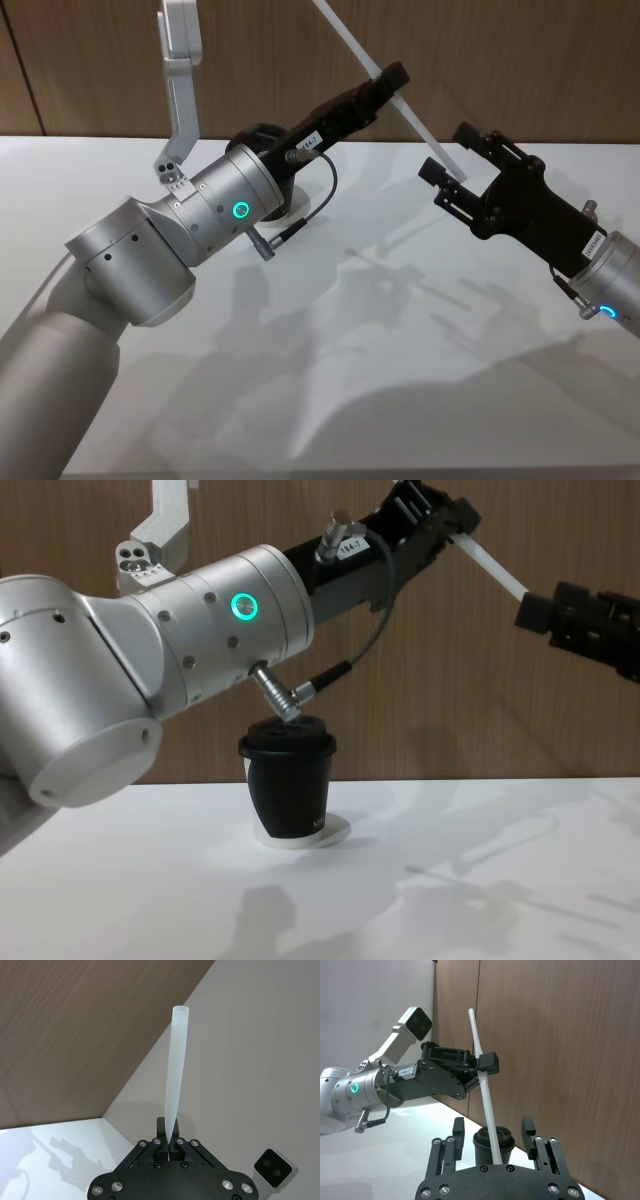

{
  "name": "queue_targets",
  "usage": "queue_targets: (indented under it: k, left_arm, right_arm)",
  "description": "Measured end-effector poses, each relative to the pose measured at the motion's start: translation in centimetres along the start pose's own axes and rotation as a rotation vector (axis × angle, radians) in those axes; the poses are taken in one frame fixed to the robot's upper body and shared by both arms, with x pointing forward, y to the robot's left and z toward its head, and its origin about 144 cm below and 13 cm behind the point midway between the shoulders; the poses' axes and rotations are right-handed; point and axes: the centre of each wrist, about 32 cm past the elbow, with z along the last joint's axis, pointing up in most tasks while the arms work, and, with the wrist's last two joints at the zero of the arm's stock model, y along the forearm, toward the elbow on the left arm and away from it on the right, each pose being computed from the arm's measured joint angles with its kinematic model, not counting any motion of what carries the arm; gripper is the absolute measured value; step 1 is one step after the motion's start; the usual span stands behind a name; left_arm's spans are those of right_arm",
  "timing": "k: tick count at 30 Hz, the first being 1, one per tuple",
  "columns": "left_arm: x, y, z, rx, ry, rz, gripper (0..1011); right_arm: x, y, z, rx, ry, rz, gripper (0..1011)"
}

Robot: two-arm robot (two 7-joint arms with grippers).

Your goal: Pick up the straw with one hand, pass it to the other hand, and insert it into the cup.

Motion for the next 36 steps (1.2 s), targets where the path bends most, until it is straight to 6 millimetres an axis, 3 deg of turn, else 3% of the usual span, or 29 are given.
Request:
queue_targets:
  k: [3, 12, 36]
  left_arm:
    - [0.0, 0.0, 0.0, 0.0, 0.0, 0.0, 8]
    - [-0.1, 0.2, 0.1, -0.006, -0.024, 0.016, 7]
    - [-2.1, 2.7, 3.3, -0.039, -0.41, 0.188, 8]
  right_arm:
    - [0.0, 0.0, 0.0, 0.0, 0.0, 0.0, 785]
    - [0.0, 0.0, 0.0, 0.0, 0.0, 0.0, 998]
    - [0.0, 0.0, 0.0, 0.0, 0.0, 0.0, 1001]
